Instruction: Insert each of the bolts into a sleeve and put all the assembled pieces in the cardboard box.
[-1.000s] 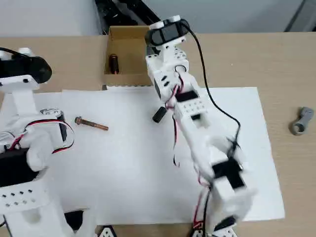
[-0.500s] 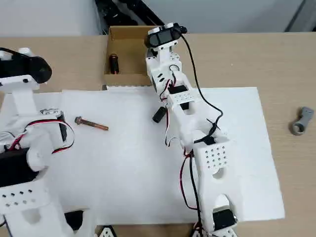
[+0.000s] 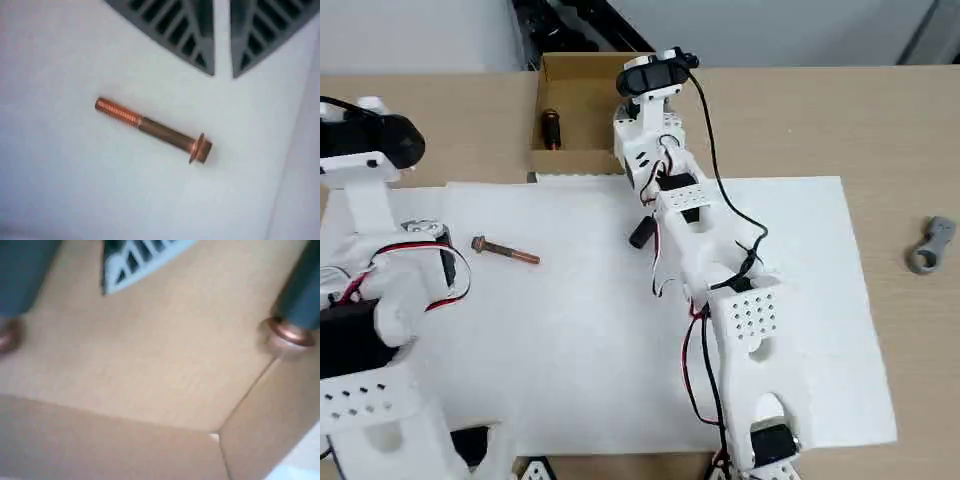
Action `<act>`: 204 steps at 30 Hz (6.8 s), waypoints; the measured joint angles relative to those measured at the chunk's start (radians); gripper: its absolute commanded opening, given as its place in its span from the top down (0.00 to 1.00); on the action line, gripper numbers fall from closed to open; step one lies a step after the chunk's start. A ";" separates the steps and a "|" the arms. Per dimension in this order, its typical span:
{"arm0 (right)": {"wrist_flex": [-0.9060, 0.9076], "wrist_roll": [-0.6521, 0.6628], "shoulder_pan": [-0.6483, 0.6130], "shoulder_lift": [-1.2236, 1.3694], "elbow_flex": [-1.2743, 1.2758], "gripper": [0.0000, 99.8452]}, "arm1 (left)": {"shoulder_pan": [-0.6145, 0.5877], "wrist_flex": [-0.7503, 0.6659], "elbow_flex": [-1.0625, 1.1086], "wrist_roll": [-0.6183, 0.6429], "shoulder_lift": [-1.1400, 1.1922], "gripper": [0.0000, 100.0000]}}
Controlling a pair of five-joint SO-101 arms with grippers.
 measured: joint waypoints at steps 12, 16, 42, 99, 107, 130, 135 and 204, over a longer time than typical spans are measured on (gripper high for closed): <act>0.358 -0.009 0.009 -0.206 0.003 0.75 | 0.000 -0.014 0.061 0.187 0.302 0.89; 0.578 -0.011 0.018 -0.333 0.003 0.77 | 0.000 -0.055 0.023 0.419 0.450 0.83; 1.105 -0.011 0.032 -0.563 0.003 0.99 | 0.009 -0.074 -0.407 0.853 1.284 0.80; 1.390 -0.723 -0.127 -0.428 0.003 0.86 | 0.118 0.161 -0.430 0.385 0.448 1.00; 1.359 -0.726 -0.141 -0.376 0.003 0.86 | 0.117 0.163 -0.316 0.370 0.276 1.00; 1.313 -0.726 -0.152 -0.259 -0.005 0.87 | 0.117 0.163 -0.230 0.354 0.135 1.00; 1.313 -0.726 -0.147 -0.258 -0.005 0.99 | 0.117 0.163 -0.230 0.354 0.135 1.00; 1.231 0.103 -0.153 -2.394 1.017 1.00 | 0.374 -0.210 -0.227 0.238 0.135 1.00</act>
